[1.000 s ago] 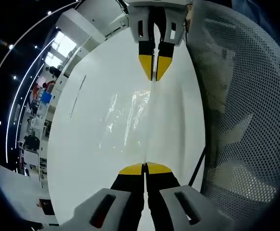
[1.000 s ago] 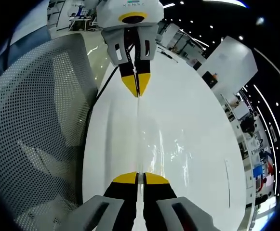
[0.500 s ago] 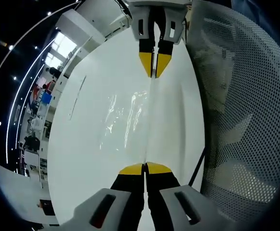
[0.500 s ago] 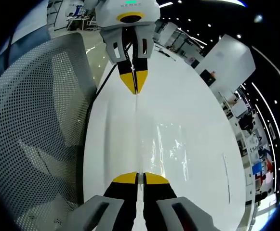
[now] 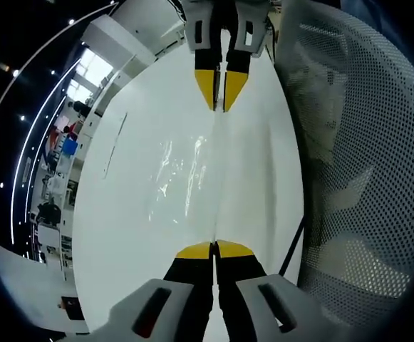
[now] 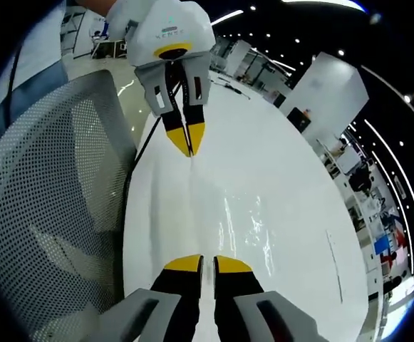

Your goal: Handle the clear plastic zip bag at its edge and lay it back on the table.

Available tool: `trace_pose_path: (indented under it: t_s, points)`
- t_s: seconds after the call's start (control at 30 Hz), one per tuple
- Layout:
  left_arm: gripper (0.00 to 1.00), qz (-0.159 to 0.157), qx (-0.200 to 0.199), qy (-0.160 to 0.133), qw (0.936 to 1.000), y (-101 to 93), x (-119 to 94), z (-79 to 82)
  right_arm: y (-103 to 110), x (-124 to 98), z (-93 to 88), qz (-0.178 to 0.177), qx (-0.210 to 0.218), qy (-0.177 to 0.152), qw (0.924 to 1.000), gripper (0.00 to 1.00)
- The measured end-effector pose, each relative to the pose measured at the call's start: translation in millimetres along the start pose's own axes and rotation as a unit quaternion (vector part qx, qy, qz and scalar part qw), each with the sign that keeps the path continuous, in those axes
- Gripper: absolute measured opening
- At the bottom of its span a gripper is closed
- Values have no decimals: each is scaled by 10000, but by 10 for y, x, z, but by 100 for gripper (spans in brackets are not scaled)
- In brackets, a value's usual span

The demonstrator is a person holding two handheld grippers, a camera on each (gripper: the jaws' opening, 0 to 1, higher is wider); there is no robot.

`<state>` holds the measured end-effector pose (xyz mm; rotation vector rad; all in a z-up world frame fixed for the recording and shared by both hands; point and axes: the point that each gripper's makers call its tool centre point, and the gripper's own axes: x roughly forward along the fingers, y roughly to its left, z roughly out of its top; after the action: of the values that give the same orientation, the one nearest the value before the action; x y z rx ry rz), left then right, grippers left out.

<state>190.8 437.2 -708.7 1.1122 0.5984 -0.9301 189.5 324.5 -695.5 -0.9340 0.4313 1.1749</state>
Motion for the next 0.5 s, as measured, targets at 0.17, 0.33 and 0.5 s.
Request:
trace_pose_path:
  t_s: [0.17, 0.33, 0.5]
  points:
    - [0, 7, 56, -14, 10000, -8, -1, 45, -65, 14, 141, -13, 93, -187, 9998, 7]
    - [0, 9, 97, -20, 10000, -13, -17, 70, -137, 54, 263, -79, 49, -280, 9996, 10]
    - [0, 14, 93, -26, 10000, -13, -34, 74, -93, 137, 279, 35, -95, -216, 9997, 12]
